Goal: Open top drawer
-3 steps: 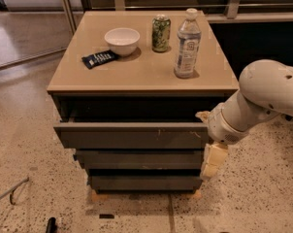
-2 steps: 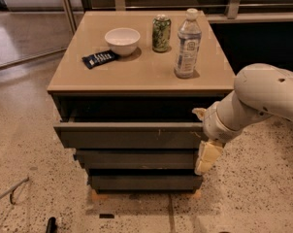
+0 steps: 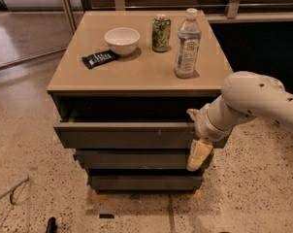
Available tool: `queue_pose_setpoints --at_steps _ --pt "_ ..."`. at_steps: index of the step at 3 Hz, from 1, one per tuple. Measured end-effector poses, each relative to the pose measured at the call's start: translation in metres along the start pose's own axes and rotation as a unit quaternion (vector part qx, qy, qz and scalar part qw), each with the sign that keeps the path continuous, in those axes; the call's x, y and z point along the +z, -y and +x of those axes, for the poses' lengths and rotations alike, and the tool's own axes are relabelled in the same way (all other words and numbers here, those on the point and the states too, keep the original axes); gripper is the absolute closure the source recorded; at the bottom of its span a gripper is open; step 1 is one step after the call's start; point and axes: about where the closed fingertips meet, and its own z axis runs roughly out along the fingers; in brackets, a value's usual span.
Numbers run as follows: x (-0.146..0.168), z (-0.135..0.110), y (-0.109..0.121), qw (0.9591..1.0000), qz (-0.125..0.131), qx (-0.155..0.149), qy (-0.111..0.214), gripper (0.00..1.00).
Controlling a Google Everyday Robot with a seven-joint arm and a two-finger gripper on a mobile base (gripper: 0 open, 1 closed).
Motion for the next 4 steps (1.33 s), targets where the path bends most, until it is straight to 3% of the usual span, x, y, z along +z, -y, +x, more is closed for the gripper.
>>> queue_pose_setpoints --at_steps 2,3,4 --pt "0.028 0.000 0.015 0.9999 -0.013 0.000 -0.004 0.00" --pt "0.036 0.001 0.018 0.9995 -0.031 0.005 -0.005 0.00" --pt "0.042 0.004 0.014 0.9976 -0.068 0.015 -0.007 0.00"
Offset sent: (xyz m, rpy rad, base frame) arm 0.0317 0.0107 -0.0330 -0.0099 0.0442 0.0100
